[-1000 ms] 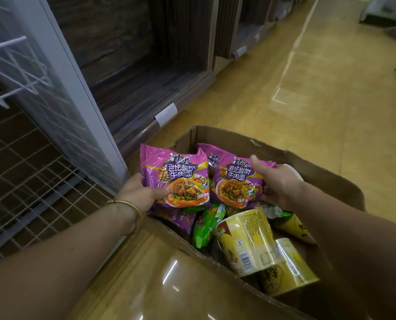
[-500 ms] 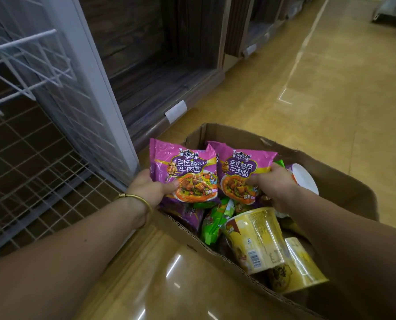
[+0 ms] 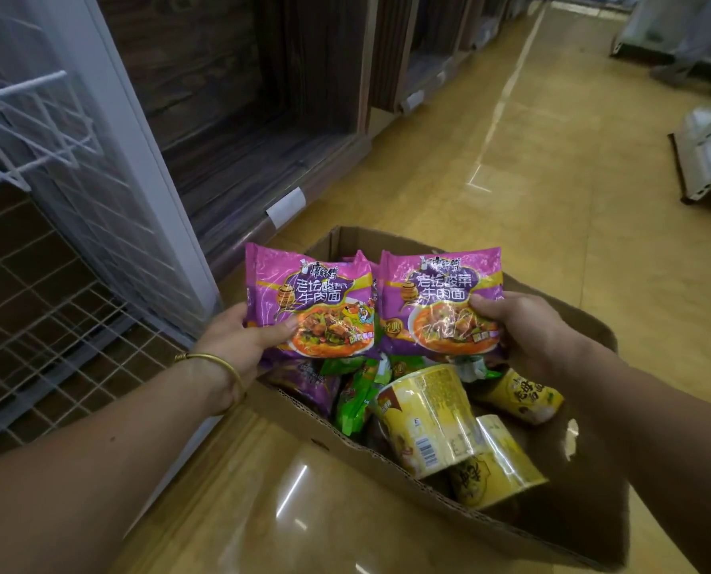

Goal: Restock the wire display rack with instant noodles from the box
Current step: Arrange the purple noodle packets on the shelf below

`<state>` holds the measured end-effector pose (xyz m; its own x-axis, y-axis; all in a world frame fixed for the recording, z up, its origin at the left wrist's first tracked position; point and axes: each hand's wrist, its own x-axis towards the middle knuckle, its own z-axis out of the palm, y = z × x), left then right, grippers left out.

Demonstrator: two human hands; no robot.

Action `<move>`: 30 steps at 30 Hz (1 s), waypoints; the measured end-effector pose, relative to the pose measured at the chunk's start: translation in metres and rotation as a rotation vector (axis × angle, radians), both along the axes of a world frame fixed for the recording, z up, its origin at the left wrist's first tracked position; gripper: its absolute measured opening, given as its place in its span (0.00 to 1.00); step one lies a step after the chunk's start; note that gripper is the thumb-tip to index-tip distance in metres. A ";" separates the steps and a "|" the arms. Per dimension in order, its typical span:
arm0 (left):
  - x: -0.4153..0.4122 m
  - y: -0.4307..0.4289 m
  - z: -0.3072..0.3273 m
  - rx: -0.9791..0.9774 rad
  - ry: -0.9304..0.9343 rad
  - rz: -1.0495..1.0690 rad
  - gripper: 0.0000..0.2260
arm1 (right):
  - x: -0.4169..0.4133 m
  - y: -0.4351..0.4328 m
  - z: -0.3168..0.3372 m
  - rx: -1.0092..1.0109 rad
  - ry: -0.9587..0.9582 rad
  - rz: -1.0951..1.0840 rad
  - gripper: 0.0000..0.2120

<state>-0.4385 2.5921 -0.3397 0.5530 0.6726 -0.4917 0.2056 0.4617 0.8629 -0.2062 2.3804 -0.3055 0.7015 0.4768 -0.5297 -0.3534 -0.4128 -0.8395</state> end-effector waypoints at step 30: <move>-0.002 -0.029 0.145 0.158 -0.306 -0.097 0.12 | -0.026 -0.053 0.161 0.245 -0.037 -0.072 0.13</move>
<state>-0.4405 2.5628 -0.1945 0.7233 0.6645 -0.1879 -0.0367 0.3088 0.9504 -0.2323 2.3277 -0.1444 0.7551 0.5354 -0.3785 -0.3423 -0.1705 -0.9240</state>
